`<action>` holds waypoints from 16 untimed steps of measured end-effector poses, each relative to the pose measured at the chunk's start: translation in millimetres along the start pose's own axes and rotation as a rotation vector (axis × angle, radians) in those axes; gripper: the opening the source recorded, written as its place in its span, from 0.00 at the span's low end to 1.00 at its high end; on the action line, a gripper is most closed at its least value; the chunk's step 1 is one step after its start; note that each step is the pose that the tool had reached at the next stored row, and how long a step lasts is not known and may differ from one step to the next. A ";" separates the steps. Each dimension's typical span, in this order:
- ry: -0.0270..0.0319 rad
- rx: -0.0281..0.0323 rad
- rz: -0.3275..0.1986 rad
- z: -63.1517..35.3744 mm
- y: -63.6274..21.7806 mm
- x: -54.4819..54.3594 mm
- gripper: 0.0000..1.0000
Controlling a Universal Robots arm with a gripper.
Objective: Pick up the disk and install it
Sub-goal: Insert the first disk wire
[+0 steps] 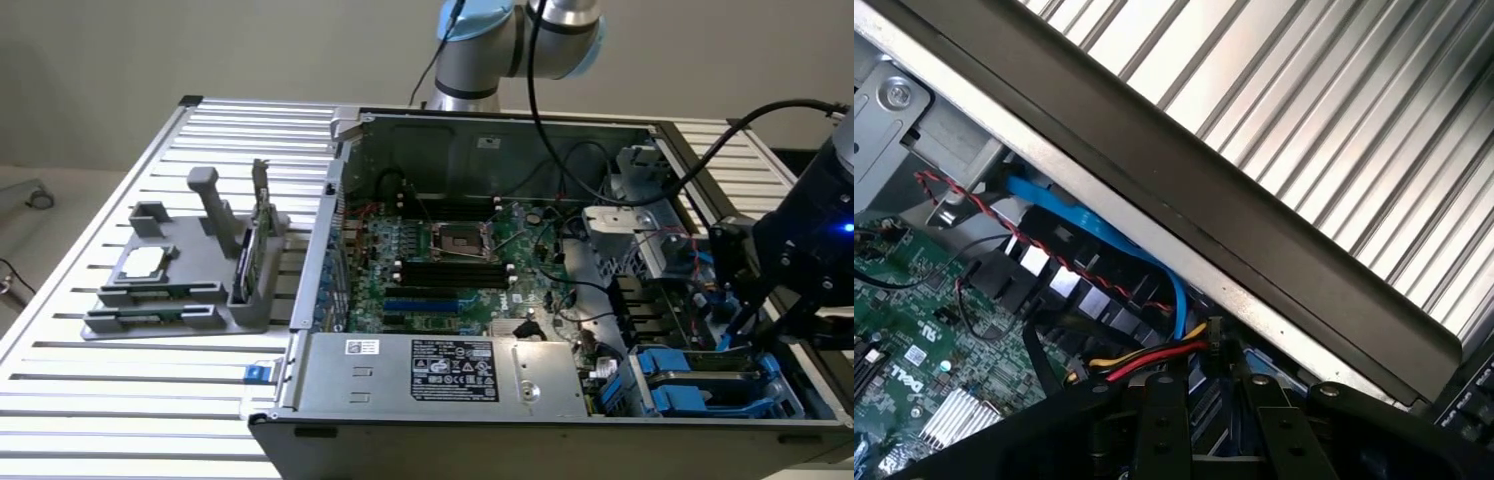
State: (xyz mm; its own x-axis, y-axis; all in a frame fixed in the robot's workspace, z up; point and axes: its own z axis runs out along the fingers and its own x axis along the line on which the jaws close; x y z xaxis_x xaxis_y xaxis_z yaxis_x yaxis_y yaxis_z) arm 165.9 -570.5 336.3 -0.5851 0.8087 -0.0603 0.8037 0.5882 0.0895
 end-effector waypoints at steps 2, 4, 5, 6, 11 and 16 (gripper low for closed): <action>0.0005 0.0003 0.000 0.0 0.0 0.0 0.27; 0.0007 0.0009 0.001 -0.1 0.0 0.0 0.27; 0.0011 0.0015 0.001 -0.1 0.0 0.0 0.18; 0.0017 0.0025 0.001 -0.1 0.1 0.0 0.18; 0.0045 0.0076 0.007 -0.9 -1.5 1.1 0.17; 0.0153 0.0092 0.023 -1.6 -3.4 2.6 0.17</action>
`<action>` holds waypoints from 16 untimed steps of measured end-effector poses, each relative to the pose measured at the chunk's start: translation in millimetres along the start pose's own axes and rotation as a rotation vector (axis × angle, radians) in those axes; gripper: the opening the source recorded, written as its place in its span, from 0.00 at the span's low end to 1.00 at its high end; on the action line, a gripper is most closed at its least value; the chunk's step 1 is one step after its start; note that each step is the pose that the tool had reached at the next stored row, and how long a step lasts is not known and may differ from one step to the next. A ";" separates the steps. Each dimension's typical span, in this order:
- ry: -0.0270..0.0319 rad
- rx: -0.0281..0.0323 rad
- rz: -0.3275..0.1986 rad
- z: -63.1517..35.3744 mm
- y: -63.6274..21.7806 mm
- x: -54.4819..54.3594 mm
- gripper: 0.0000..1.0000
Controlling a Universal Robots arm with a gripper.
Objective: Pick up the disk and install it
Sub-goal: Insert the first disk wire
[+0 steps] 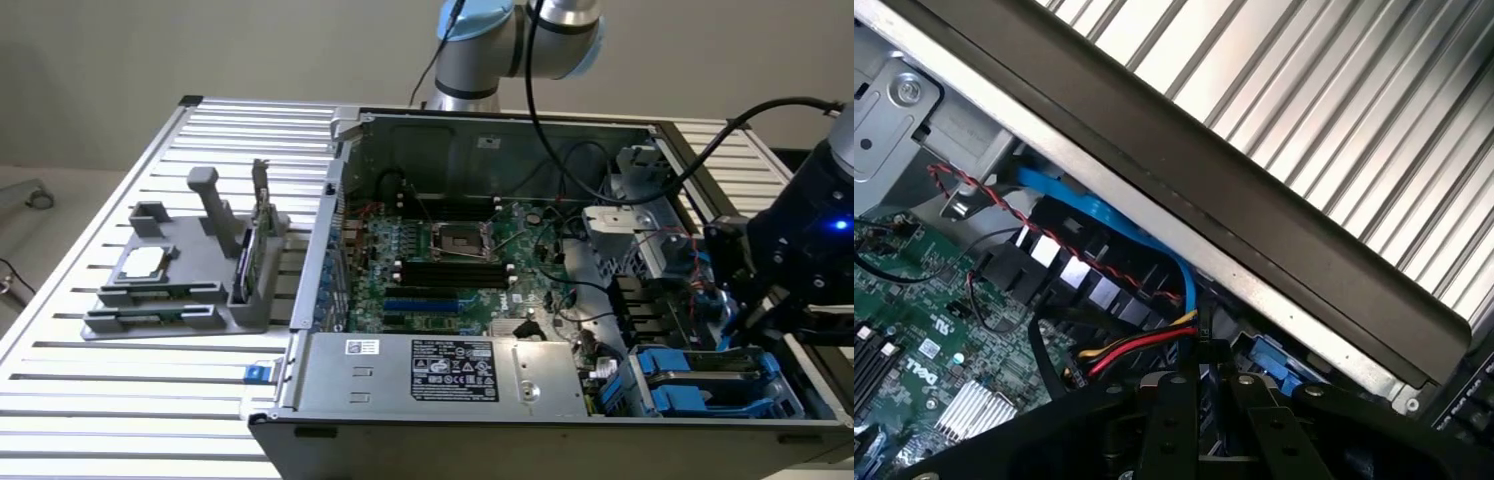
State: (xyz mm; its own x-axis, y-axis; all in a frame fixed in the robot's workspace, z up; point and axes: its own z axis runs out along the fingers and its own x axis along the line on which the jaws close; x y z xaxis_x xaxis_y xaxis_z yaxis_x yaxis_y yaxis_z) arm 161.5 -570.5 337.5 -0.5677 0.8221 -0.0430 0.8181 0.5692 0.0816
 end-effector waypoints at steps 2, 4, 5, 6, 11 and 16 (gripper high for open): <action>-0.0001 0.0013 0.019 -0.1 -0.3 0.2 0.17; -0.0020 0.0024 0.041 -0.3 -1.0 0.6 0.17; -0.0029 0.0029 0.050 -0.4 -1.6 1.1 0.17; -0.0034 0.0031 0.058 -0.4 -2.5 1.7 0.17; 0.0145 0.0077 0.083 -1.3 -3.6 2.5 0.17; 0.0370 0.0248 0.109 -1.6 -3.8 2.6 0.17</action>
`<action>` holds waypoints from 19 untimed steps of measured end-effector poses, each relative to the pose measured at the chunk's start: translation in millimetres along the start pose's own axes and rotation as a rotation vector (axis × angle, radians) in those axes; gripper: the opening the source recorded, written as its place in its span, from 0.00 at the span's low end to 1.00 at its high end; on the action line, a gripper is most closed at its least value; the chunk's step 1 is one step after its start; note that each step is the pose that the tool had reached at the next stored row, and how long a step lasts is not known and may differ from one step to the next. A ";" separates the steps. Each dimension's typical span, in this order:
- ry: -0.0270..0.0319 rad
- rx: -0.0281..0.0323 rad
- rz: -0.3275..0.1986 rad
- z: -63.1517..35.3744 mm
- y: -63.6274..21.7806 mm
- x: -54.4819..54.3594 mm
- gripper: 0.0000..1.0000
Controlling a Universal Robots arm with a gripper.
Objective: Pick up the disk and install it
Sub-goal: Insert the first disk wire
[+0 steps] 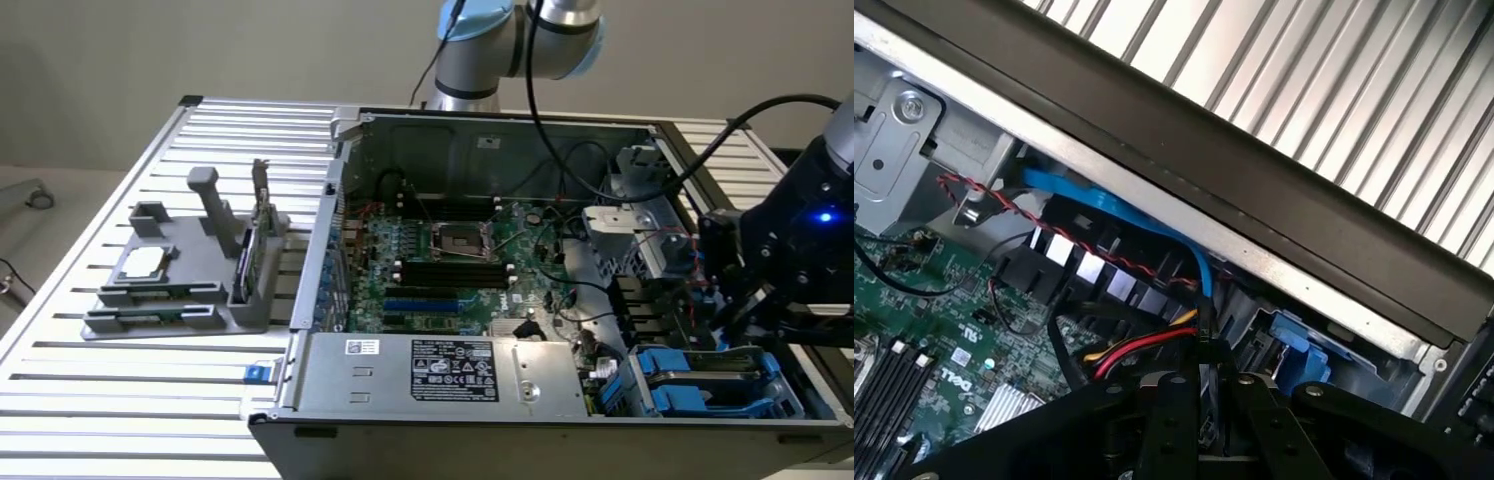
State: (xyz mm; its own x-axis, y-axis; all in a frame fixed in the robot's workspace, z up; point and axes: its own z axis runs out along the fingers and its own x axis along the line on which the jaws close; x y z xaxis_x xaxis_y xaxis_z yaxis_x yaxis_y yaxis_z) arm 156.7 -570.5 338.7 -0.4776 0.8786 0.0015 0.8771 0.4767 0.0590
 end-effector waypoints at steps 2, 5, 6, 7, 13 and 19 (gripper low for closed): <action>0.0070 0.0092 0.015 -0.1 0.0 0.0 0.17; 0.0169 0.0229 0.040 -0.1 0.0 0.0 0.17; 0.0196 0.0265 0.048 -0.2 0.0 0.0 0.17; 0.0220 0.0295 0.057 -0.3 0.0 0.0 0.17; 0.0286 0.0435 0.113 -1.9 0.0 -0.1 0.17; 0.0289 0.0520 0.176 -4.1 0.2 -0.1 0.17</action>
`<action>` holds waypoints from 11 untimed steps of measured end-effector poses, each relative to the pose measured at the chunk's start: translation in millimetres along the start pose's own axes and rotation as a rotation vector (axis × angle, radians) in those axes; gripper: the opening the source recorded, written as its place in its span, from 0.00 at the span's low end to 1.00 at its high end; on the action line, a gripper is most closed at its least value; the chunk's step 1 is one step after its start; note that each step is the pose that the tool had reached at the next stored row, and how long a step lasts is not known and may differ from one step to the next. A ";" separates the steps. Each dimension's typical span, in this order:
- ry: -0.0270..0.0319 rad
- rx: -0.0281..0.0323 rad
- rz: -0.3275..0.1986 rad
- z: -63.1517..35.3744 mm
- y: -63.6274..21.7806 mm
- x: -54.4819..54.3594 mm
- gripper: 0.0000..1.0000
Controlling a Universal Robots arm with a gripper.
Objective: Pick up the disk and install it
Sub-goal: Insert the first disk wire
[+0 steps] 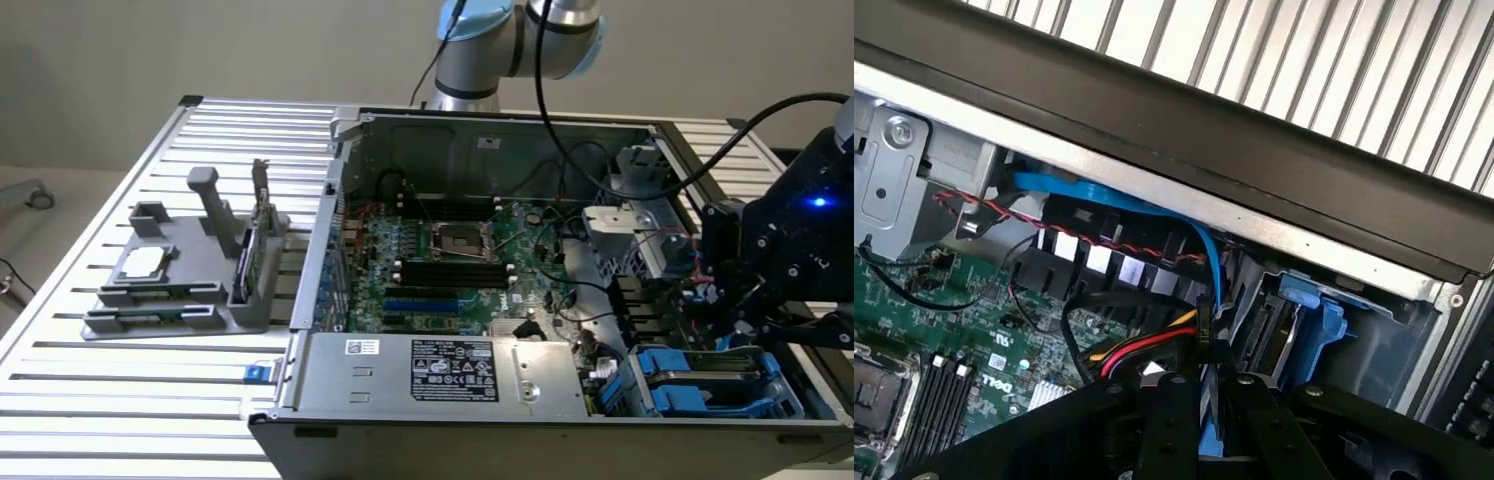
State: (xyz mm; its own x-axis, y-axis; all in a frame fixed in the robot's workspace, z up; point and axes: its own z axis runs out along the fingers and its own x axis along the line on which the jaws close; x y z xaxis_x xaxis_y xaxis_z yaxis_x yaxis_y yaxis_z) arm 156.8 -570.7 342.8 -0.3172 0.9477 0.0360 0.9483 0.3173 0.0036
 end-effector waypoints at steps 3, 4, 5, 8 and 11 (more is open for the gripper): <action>-0.0035 0.0029 0.032 -0.9 0.0 -0.1 0.17; -0.0049 0.0039 0.043 -1.2 0.0 -0.2 0.17; -0.0065 0.0049 0.053 -1.4 0.0 -0.2 0.17; -0.0113 0.0081 0.084 -1.9 0.1 -0.3 0.17; -0.0166 0.0114 0.115 -2.4 0.2 -0.4 0.17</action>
State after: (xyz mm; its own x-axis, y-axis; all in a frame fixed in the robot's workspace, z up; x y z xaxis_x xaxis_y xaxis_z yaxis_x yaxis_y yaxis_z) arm 157.1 -571.1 345.2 -0.2065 0.9783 0.0189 0.9783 0.2067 -0.0109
